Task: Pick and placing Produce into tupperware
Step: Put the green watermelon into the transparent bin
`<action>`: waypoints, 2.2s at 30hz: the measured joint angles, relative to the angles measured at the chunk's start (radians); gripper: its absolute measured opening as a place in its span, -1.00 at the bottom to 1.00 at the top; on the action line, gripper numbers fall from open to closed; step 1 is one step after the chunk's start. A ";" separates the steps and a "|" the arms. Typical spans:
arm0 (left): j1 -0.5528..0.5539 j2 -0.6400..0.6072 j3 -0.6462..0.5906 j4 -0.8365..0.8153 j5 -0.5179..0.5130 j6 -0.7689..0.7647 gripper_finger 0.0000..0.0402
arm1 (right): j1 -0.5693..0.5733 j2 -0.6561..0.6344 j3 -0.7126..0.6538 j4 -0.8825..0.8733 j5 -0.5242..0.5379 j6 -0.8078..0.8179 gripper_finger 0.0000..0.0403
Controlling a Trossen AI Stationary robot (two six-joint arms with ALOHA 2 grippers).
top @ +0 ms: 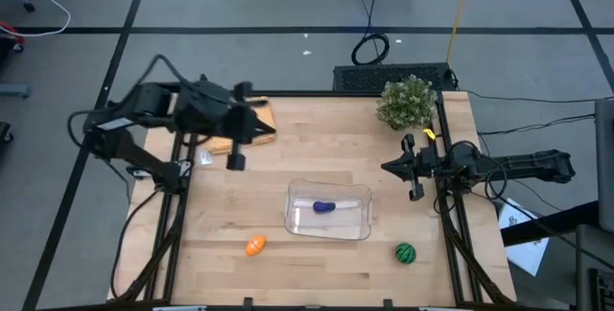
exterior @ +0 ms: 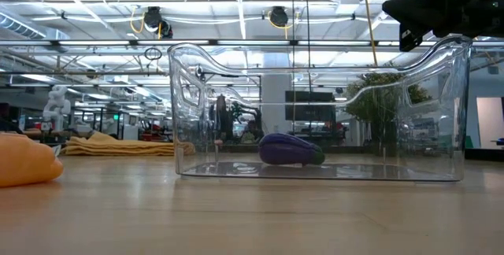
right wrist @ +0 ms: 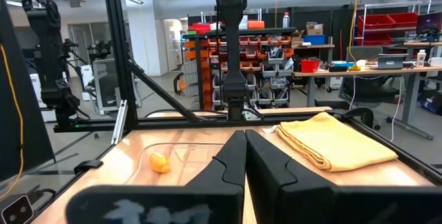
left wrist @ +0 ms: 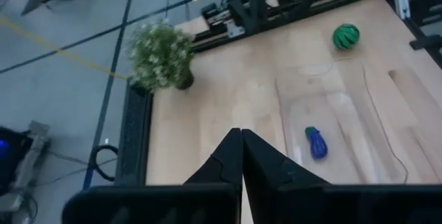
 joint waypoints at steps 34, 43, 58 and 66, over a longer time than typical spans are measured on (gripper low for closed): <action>-0.030 -0.543 -0.745 0.689 0.022 -0.189 -0.99 | 0.000 0.000 0.000 0.002 0.000 -0.003 -1.00; -0.012 -0.664 -1.063 0.954 0.050 -0.137 -1.00 | 0.000 0.011 0.000 0.004 0.000 -0.001 -1.00; -0.021 -0.973 -1.402 1.145 0.090 -0.148 -0.99 | 0.000 0.037 0.000 0.019 -0.004 -0.001 -1.00; -0.023 -1.034 -1.541 1.139 0.007 -0.119 -0.98 | 0.000 0.045 0.000 0.020 -0.004 0.007 -1.00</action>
